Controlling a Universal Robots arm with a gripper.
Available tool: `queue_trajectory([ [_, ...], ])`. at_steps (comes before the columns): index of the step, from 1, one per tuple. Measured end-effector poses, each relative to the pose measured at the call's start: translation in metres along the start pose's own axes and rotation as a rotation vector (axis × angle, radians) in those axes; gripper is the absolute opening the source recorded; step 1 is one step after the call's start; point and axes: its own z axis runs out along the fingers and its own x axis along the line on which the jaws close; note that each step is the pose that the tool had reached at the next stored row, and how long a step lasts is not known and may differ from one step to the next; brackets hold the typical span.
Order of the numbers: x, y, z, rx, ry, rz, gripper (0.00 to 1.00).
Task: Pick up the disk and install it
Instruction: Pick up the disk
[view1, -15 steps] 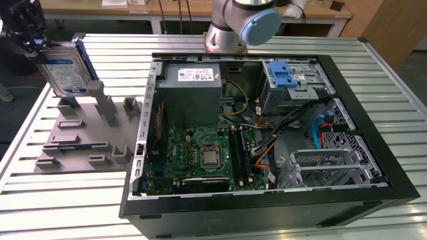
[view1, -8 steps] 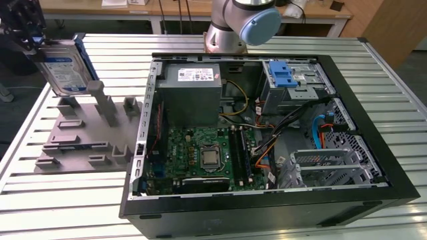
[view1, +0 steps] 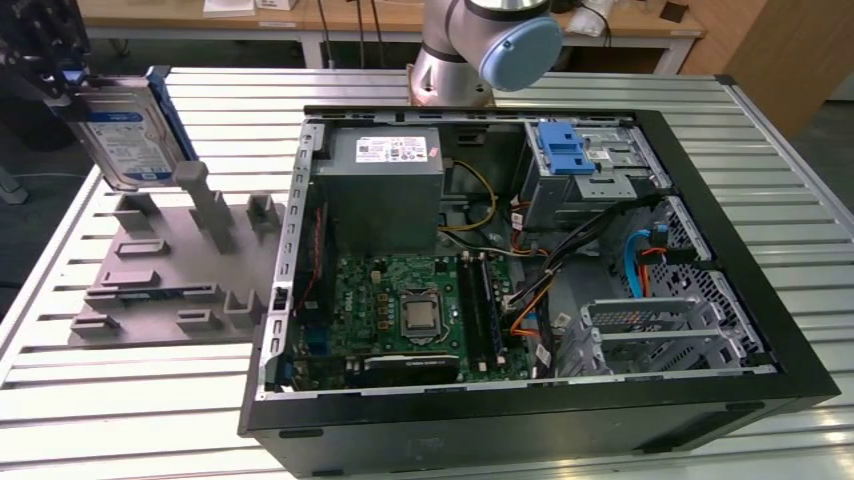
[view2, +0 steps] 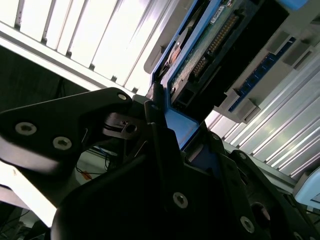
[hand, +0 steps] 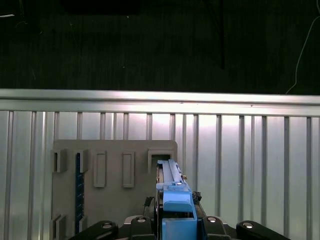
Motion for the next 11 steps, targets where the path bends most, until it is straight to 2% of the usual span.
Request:
queue_trajectory([
  [11,0.0,0.0,-0.0032,0.0003,-0.0001,0.0,0.36],
])
